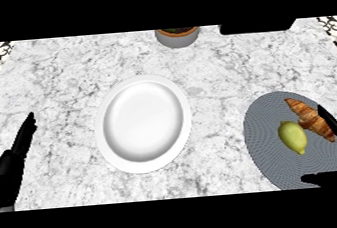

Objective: Pick the lemon from the placemat and place it in the plate

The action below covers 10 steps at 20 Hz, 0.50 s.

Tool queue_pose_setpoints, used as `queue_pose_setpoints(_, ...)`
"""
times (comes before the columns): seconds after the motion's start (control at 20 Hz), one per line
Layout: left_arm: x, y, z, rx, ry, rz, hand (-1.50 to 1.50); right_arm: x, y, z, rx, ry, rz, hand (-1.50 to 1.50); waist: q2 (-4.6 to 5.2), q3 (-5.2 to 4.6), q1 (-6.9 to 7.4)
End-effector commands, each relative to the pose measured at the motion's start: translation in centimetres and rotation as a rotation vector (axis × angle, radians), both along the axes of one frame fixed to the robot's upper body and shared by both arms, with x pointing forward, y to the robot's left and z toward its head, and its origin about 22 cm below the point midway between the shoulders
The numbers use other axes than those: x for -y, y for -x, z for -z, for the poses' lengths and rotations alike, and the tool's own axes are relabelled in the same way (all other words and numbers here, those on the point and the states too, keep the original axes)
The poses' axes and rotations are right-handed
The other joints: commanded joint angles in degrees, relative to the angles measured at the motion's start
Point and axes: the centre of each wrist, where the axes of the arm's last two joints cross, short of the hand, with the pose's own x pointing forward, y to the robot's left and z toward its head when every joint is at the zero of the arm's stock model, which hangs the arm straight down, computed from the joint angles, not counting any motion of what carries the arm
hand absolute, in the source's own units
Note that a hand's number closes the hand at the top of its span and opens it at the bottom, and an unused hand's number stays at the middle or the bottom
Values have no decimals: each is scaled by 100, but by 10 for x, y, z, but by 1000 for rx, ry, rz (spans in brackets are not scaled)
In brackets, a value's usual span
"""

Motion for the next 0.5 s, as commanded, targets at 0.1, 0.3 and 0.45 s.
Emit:
queue_pose_setpoints(0.1,2,14,-9,-1,5,-6,0,-10,-3,-11,-9,19,-4,-150,-8,-1,-14)
queue_pose_setpoints(0.3,-4,3,24,-10,3,0,0,-24,-19,10,-16,-12,10,-150,-1,-1,-17)
queue_pose_setpoints(0.45,-4,-17,-8,2,1,-2,0,-29,-31,-1,-16,2,1,-150,-4,-1,-28)
